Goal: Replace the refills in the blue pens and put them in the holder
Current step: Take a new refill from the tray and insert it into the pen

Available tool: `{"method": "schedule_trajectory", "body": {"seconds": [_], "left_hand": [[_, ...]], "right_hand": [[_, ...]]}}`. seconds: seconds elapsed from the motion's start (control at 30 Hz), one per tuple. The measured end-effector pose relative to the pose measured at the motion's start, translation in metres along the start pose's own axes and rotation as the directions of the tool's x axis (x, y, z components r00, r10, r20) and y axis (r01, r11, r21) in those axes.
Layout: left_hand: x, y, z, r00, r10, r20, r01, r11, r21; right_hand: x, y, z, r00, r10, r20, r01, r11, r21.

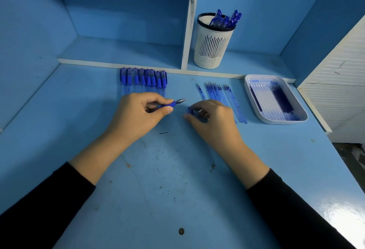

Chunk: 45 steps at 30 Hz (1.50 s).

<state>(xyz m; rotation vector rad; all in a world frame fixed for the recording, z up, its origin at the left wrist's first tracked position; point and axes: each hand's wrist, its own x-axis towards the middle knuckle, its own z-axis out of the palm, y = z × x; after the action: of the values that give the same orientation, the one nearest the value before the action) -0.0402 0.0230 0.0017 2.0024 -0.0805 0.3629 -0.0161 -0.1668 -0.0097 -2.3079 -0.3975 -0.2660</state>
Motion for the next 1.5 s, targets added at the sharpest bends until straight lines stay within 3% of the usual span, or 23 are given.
{"method": "schedule_trajectory", "body": {"seconds": [0.2, 0.3, 0.4, 0.53, 0.63, 0.73, 0.93, 1.17, 1.5], "left_hand": [[0.000, -0.001, -0.001, 0.999, -0.035, 0.009, 0.035, 0.999, -0.004], [0.000, 0.000, 0.000, 0.998, -0.057, 0.016, 0.057, 0.998, -0.029], [-0.001, 0.002, 0.000, 0.998, -0.061, 0.028, 0.062, 0.996, -0.059], [-0.002, 0.003, 0.000, 0.997, -0.065, 0.048, 0.069, 0.994, -0.089], [-0.002, 0.003, 0.001, 0.996, -0.059, 0.064, 0.065, 0.994, -0.094], [-0.003, 0.002, 0.001, 0.998, -0.034, 0.058, 0.039, 0.995, -0.089], [-0.003, 0.001, 0.002, 0.998, -0.039, 0.046, 0.043, 0.993, -0.106], [-0.005, 0.003, 0.004, 0.999, 0.026, 0.033, -0.022, 0.995, -0.101], [-0.004, 0.002, 0.004, 0.985, 0.168, -0.039, -0.171, 0.979, -0.107]], "right_hand": [[0.004, -0.004, 0.007, 0.999, -0.034, 0.014, 0.036, 0.992, -0.122], [0.003, -0.004, 0.004, 1.000, 0.008, 0.003, -0.008, 0.997, -0.083], [0.003, -0.006, -0.008, 0.991, 0.129, 0.038, -0.134, 0.981, 0.144], [0.004, -0.005, -0.020, 0.962, 0.255, 0.094, -0.266, 0.809, 0.524], [0.004, -0.008, -0.023, 0.947, 0.315, 0.056, -0.256, 0.641, 0.724], [0.003, -0.012, -0.023, 0.943, 0.334, -0.006, -0.189, 0.547, 0.816], [-0.001, -0.019, -0.021, 0.952, 0.306, -0.025, -0.140, 0.505, 0.852], [-0.007, -0.025, -0.015, 0.965, 0.261, 0.034, -0.189, 0.596, 0.780], [-0.012, -0.026, -0.011, 0.967, 0.255, 0.022, -0.161, 0.537, 0.828]]}}
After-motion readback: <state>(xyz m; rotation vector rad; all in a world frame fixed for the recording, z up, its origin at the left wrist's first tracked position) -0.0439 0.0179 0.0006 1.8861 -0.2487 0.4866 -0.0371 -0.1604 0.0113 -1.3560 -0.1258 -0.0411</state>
